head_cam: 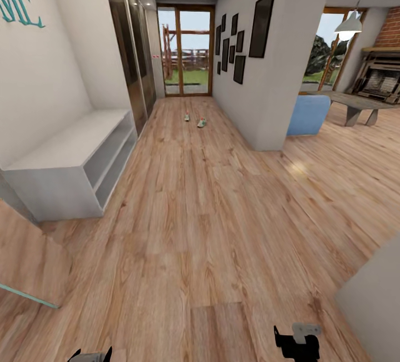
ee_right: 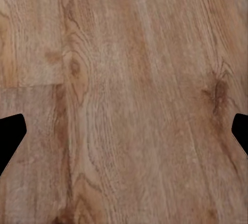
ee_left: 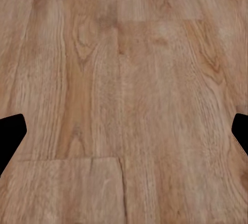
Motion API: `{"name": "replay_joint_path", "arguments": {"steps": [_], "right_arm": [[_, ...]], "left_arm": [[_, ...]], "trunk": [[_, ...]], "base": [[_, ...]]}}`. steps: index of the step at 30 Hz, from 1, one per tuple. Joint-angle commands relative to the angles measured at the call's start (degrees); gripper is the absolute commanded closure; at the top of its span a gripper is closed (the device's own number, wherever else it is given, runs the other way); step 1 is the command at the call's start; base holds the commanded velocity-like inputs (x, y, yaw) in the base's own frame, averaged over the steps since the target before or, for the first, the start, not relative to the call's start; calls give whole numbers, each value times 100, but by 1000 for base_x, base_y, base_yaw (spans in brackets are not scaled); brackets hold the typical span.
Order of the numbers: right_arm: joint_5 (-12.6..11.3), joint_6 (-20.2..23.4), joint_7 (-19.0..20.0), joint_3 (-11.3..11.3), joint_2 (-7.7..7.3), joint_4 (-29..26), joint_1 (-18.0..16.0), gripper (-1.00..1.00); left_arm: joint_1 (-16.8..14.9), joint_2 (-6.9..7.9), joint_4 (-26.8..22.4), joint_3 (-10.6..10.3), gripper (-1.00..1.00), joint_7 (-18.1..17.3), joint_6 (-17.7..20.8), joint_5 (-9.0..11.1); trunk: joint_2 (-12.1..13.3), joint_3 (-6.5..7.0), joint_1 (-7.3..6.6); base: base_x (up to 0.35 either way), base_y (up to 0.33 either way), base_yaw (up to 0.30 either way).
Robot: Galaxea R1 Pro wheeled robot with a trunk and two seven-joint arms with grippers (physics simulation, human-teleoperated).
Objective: Pick up the two gym shoes and the two sandals from the corridor floor and place them onto the hallstand (shoe rack) in the corridor, making sure they are on the rack and not on the floor. Arrange them so the two gym shoes are next to each other and the two sandals are next to each other.
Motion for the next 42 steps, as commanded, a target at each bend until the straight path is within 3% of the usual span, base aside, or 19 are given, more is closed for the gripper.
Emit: {"name": "replay_joint_path", "arguments": {"steps": [1,42], "right_arm": [[63,-16,-27,-34,-3,7,-4,-100],[64,-8,-27,-25,4,16,-4,-100]], "left_arm": [[-3,-1,5,20,-100,-60,-4,50],[-2,-1,14,22,-100,-58,-3,50]], "trunk": [[-2,-5,3],[-2,-5,3]], "base": [[339,0,0],[339,0,0]]}}
